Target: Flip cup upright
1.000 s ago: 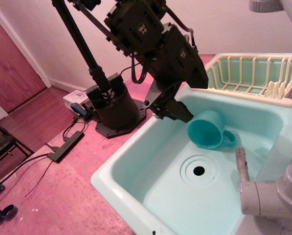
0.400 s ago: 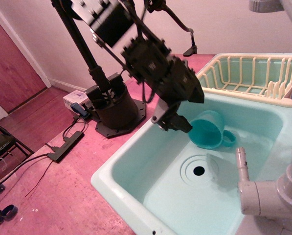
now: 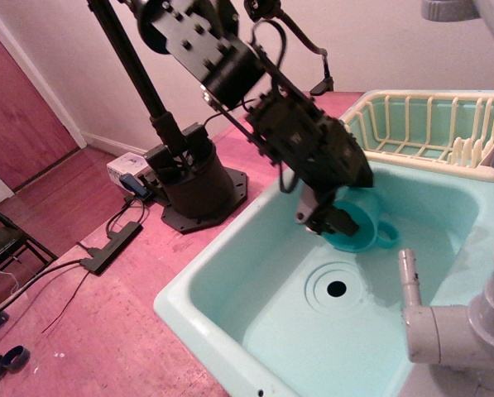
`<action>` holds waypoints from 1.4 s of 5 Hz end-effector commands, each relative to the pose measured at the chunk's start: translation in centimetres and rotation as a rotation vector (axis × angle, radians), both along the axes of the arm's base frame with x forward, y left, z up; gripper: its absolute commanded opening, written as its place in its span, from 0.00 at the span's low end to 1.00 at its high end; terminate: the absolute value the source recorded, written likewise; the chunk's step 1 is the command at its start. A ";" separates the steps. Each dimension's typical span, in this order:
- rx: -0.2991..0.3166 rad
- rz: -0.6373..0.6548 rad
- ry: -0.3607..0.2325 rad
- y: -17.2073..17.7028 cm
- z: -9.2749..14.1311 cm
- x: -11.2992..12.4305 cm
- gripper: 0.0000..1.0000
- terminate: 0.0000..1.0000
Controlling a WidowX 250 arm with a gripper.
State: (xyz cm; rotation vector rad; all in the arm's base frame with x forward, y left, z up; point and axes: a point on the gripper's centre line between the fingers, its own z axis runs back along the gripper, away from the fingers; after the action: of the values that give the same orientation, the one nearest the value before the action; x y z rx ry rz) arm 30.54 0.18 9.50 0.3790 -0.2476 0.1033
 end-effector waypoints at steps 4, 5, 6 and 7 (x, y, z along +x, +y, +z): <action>-0.371 0.511 -0.186 -6.0 1.8 -1.7 0.00 0.00; -0.542 0.686 -0.248 -9.3 1.8 -2.0 1.00 0.00; -0.563 0.642 -0.206 -9.8 1.3 -1.1 1.00 0.00; -0.544 0.579 -0.167 -9.7 1.2 -1.1 1.00 0.00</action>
State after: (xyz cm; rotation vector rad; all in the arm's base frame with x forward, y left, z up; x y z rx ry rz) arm 29.86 -9.27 11.03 -0.0677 -0.2485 0.7110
